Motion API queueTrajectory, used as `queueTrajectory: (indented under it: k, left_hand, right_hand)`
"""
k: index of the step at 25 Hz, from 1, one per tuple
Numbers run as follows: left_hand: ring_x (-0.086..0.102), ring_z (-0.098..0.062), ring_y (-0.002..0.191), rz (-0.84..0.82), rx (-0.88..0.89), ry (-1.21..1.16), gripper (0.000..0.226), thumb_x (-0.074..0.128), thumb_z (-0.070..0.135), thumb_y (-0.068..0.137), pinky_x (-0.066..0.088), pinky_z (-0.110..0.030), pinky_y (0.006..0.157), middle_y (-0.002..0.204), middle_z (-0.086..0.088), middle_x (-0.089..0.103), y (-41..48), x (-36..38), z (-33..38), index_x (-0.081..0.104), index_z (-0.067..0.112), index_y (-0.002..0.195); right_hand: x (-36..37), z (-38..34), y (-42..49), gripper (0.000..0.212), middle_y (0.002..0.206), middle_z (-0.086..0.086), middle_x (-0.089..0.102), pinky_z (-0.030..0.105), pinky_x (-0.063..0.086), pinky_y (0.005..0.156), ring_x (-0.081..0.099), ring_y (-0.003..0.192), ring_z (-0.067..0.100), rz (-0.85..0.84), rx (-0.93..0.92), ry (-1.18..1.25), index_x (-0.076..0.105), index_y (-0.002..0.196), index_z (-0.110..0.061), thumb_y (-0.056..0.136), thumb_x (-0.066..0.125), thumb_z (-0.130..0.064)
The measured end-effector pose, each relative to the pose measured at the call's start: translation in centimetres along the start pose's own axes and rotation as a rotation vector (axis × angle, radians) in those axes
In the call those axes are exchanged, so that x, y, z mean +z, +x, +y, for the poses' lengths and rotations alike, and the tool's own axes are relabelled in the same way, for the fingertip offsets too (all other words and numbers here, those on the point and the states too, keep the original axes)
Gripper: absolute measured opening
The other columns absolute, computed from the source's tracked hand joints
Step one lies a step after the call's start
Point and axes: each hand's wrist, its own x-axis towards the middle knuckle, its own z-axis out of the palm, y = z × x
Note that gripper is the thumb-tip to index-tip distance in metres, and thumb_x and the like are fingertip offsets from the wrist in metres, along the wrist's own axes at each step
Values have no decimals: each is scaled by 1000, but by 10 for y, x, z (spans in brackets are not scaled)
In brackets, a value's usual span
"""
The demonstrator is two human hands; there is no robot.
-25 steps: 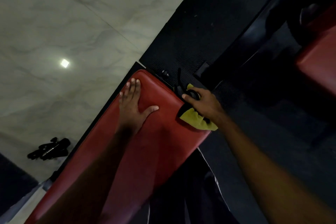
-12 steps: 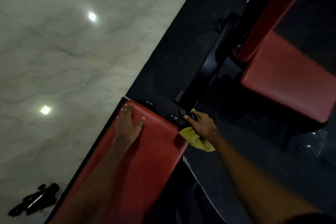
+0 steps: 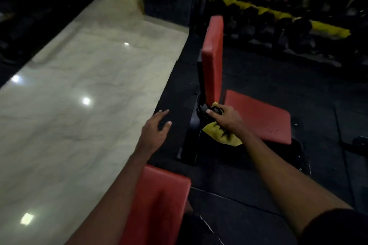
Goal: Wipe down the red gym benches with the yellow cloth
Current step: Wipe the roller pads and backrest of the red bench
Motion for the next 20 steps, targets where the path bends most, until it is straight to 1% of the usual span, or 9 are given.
queueTrajectory:
  k: [2,3,5,8,10,13,14,17,20]
  left_hand:
    - [49,-19,137,-8,79,11,47,66,28,94,40,-38,114,146,-6,56,7,-8,44,59,23,140]
    - [48,-19,139,-1,111,18,47,66,27,95,39,-37,115,147,-5,54,12,-10,63,58,24,141]
    - [44,-18,141,19,157,39,48,65,27,96,37,-36,116,150,-4,51,19,-14,98,55,27,143]
    - [43,-17,142,25,185,46,50,65,30,97,35,-38,117,152,-2,49,34,-13,132,52,32,145]
    - [42,-18,143,27,203,66,51,64,30,97,35,-40,118,152,-3,49,44,-10,151,51,33,146]
    - [39,-19,144,39,205,102,54,63,31,97,33,-44,119,153,-4,47,60,0,175,48,33,148]
    - [39,-19,144,46,202,116,54,63,31,97,33,-45,119,154,-4,47,67,3,181,47,33,149]
    - [39,-19,144,103,198,146,54,63,29,97,33,-45,119,154,-4,47,93,14,202,47,33,149]
    - [38,-18,145,165,144,159,55,63,29,97,32,-44,120,154,-4,46,122,29,227,46,34,149]
  right_hand:
    - [-40,-20,-18,43,98,-7,66,25,49,73,69,94,17,76,-49,3,69,126,-26,92,66,-51]
    - [-58,-26,-24,43,96,-8,65,28,54,74,71,93,18,100,-70,4,69,125,-27,90,67,-53]
    - [-93,-35,-37,45,95,-7,66,34,62,68,74,77,18,125,-79,18,68,127,-29,89,68,-54]
    - [-141,-44,-46,41,86,-7,69,29,60,55,69,59,11,178,-103,39,68,126,-28,91,68,-49]
    - [-171,-45,-46,45,99,-2,71,29,61,62,71,71,13,202,-131,61,66,129,-26,91,68,-49]
    - [-210,-41,-23,55,126,4,68,36,55,94,66,110,23,240,-170,70,62,136,-25,89,68,-54]
    - [-220,-41,-14,56,130,5,66,37,51,100,63,118,24,240,-182,80,61,137,-25,89,68,-54]
    - [-252,-41,26,59,136,5,63,35,47,105,57,126,24,219,-240,107,59,139,-24,89,69,-53]
    - [-286,-48,72,59,135,7,63,31,46,100,58,125,24,173,-312,101,58,140,-22,90,68,-52]
